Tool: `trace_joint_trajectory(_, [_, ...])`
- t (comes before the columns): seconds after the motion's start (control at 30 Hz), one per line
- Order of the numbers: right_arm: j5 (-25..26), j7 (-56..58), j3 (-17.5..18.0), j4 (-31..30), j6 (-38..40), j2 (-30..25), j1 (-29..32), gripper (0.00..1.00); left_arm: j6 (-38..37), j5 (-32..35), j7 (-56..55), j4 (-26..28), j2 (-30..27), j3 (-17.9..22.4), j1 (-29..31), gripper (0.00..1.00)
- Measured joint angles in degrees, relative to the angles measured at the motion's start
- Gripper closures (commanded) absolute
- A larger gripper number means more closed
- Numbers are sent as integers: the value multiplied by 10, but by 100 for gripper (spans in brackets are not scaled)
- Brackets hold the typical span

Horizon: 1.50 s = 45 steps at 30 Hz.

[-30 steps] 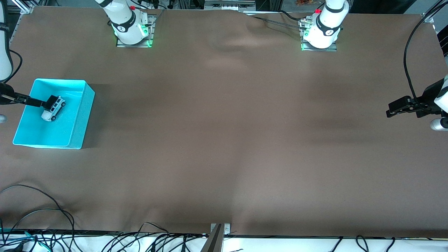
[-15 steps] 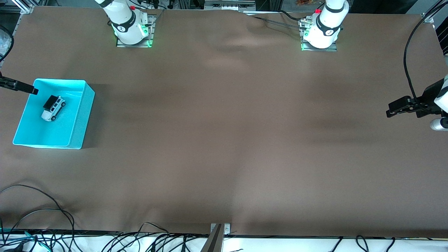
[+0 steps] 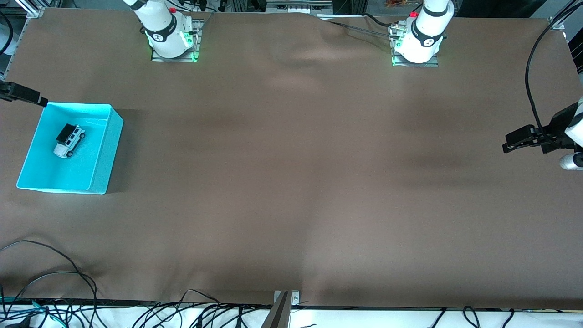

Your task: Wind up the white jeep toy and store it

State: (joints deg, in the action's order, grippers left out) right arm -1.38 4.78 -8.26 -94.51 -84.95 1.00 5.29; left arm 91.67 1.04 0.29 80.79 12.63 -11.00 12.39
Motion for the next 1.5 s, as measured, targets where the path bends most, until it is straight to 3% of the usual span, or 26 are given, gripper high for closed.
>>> trace_joint_trajectory(0.3, [-17, -61, 8, 35, 42, -6, -37, 0, 0, 0, 0, 0, 0, 0, 0, 0])
trace_joint_trajectory(0.8, [-18, -174, 123, 58, 48, -6, -49, 0, 0, 0, 0, 0, 0, 0, 0, 0])
trace_joint_trajectory(1.17, [8, -172, 147, 40, 26, -6, -48, 0, 0, 0, 0, 0, 0, 0, 0, 0])
trace_joint_trajectory(1.5, [21, -101, 157, 29, 21, -9, -48, 0, 0, 0, 0, 0, 0, 0, 0, 0])
